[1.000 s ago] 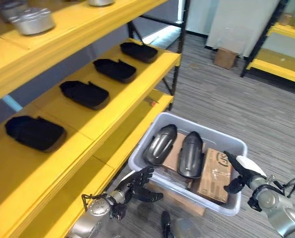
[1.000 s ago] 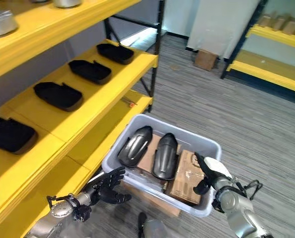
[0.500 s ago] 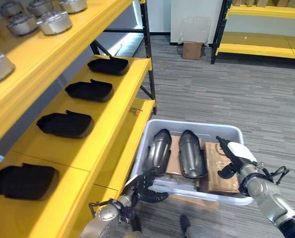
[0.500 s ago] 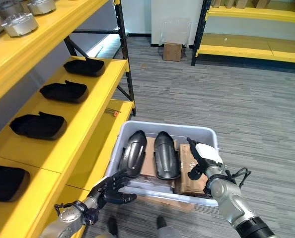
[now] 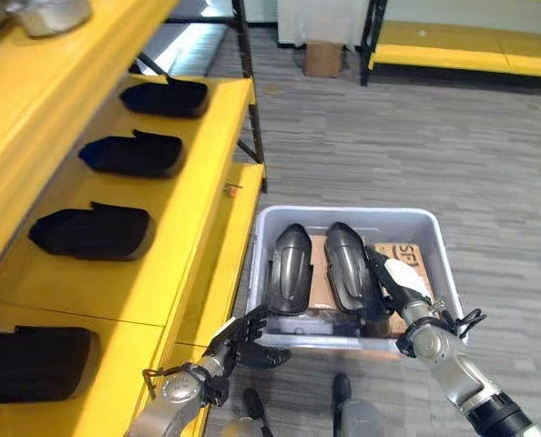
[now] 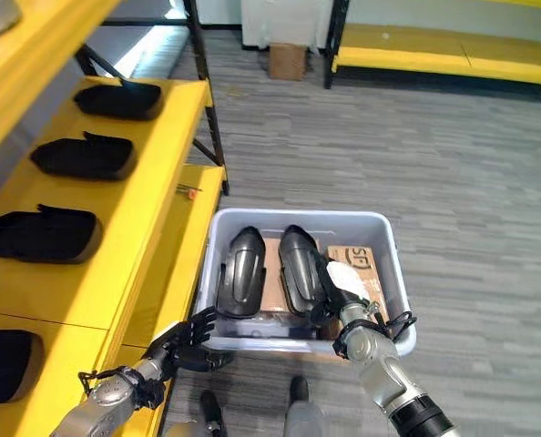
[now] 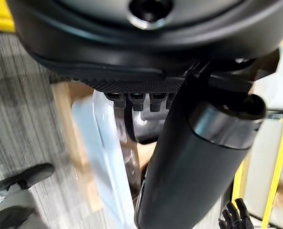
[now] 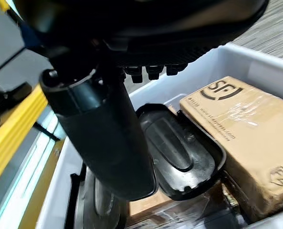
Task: Move parts from the plastic box to the shelf.
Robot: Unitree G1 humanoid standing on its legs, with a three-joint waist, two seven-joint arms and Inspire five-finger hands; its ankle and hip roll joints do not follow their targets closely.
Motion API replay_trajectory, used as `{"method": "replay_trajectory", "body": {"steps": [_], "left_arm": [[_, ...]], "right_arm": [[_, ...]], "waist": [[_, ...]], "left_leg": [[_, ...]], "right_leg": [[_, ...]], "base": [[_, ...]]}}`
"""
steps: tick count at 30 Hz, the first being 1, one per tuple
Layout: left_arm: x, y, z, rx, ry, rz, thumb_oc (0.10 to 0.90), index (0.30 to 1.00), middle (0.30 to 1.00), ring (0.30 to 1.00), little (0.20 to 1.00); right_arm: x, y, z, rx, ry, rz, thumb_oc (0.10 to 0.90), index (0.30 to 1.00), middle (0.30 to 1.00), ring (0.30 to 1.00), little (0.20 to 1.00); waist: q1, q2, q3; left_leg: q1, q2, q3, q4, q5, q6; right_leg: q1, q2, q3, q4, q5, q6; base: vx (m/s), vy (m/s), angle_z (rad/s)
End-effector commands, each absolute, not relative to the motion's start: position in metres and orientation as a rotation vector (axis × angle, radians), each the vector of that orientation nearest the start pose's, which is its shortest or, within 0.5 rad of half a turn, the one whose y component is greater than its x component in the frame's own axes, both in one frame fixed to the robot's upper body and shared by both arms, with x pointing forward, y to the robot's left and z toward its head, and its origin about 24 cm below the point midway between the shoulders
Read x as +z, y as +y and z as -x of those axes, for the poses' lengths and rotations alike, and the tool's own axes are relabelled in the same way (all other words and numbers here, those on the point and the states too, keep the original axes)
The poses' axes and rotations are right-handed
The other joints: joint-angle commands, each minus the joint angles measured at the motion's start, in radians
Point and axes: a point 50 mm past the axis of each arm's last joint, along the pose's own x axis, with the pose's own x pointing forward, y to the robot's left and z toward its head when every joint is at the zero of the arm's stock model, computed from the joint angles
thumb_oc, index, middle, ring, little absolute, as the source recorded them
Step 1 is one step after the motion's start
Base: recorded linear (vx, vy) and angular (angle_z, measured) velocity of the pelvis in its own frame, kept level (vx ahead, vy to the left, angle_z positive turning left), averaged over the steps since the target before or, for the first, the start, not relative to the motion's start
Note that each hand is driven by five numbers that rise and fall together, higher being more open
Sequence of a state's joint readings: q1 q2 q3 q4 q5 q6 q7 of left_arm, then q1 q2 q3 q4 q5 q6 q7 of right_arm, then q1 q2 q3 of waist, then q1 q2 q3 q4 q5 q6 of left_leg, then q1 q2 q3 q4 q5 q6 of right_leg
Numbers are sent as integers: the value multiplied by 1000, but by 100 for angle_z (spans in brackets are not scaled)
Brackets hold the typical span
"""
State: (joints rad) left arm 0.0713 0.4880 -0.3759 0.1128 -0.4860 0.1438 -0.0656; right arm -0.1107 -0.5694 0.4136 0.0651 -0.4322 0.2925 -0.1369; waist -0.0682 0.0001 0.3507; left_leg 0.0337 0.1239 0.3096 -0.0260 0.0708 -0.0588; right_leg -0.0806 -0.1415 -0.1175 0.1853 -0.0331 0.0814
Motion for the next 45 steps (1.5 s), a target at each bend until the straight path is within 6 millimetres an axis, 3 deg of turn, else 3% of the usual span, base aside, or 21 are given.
{"method": "replay_trajectory", "body": {"steps": [1,10,13,15,18,22,28,36,45], "left_arm": [[7,174,-228,-264,281,108,900,1000,1000,1000,1000],[5,165,-227,-270,258,163,900,1000,1000,1000,1000],[5,164,-223,-271,251,184,900,1000,1000,1000,1000],[6,160,-223,-300,248,188,900,1000,1000,1000,1000],[8,153,-229,-330,247,178,900,1000,1000,1000,1000],[15,152,-237,-313,210,196,900,1000,1000,1000,1000],[21,155,-242,-325,183,177,900,1000,1000,1000,1000],[22,156,-241,-362,182,143,900,1000,1000,1000,1000],[25,157,-241,-375,187,137,900,1000,1000,1000,1000]], "right_arm": [[81,-191,-279,22,-97,1182,900,1000,1000,1000,1000],[96,-194,-291,-18,-128,1272,900,1000,1000,1000,1000],[100,-188,-295,-1,-171,1305,900,1000,1000,1000,1000],[108,-186,-298,-9,-211,1337,900,1000,1000,1000,1000],[119,-189,-302,-63,-288,1386,900,1000,1000,1000,1000],[126,-190,-306,-81,-316,1435,900,1000,1000,1000,1000],[136,-183,-312,-117,-374,1470,900,1000,1000,1000,1000],[135,-180,-312,-97,-397,1498,900,1000,1000,1000,1000],[134,-182,-312,-121,-407,1529,900,1000,1000,1000,1000]], "waist": [[22,19,4],[33,39,32],[48,38,40],[30,31,42],[1,57,54],[2,77,84],[17,87,127],[30,87,163],[35,91,169]], "left_leg": [[-66,-6,-118,133,-70,32],[-75,42,-139,61,12,-11],[-83,56,-239,98,49,-21],[-80,91,-201,187,34,-15],[-62,85,-148,129,-7,-5],[-81,62,-163,122,-19,-5],[-123,35,-179,119,-37,2],[-161,18,-178,138,-46,11],[-197,1,-178,160,-50,21]], "right_leg": [[25,65,-19,97,-83,-50],[4,80,-48,105,-102,-81],[-11,82,-11,117,-104,-88],[-43,58,-15,142,-103,-97],[-95,31,-15,191,-111,-78],[-122,21,-5,183,-106,-69],[-161,19,-12,187,-98,-66],[-181,12,-19,194,-99,-64],[-198,15,-17,188,-93,-67]], "base": [[-68,-90,35],[-68,-81,4],[-37,39,-11],[-130,152,-73],[-63,231,-4],[-104,112,17],[-90,19,3],[-37,-15,4],[-29,-3,1]]}}
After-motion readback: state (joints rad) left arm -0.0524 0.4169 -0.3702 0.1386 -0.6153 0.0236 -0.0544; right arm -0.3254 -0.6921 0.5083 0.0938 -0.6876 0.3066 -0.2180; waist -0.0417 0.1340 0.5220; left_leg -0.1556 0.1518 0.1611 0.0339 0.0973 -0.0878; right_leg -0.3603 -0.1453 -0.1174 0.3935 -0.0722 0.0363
